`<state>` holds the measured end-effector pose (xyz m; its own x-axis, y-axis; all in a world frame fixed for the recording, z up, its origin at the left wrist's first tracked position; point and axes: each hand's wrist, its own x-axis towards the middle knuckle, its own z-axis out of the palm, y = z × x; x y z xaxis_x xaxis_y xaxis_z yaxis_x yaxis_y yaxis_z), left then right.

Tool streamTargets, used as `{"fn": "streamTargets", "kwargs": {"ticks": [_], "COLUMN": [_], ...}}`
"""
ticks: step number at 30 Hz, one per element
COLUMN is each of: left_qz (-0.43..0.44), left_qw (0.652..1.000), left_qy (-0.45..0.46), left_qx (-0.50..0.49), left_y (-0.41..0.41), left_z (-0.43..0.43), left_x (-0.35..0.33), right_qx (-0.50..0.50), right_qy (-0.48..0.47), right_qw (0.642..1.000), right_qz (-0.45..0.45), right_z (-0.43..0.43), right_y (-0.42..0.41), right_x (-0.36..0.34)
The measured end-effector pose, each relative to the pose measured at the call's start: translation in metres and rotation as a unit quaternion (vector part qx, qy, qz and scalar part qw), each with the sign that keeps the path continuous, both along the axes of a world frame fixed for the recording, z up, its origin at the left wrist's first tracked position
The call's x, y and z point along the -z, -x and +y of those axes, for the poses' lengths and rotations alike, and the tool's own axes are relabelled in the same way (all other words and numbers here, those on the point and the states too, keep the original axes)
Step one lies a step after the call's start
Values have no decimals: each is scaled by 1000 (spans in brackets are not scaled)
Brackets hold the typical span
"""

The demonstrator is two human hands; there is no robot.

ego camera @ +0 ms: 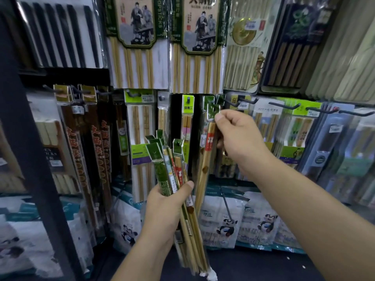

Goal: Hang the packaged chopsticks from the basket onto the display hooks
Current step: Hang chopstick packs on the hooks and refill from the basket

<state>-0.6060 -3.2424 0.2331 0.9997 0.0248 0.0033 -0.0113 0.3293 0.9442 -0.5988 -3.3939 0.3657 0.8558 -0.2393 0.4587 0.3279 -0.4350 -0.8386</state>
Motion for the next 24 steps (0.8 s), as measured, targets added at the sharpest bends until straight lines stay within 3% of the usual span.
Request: {"fn": "streamTargets", "kwargs": {"ticks": [9, 24], "left_qz": [-11, 9], "left_qw": [1000, 1000], "left_qy": [27, -8], "left_qx": [0, 2], "left_y": [-2, 2], "left_z": [5, 3], "left_x": [4, 1], "right_qx": [44, 106], "right_qy": [-9, 11], "right_qw": [999, 993], "right_qz": [-15, -48], "right_z": [2, 1], "right_y": [-22, -47], "right_x": [-16, -4]}}
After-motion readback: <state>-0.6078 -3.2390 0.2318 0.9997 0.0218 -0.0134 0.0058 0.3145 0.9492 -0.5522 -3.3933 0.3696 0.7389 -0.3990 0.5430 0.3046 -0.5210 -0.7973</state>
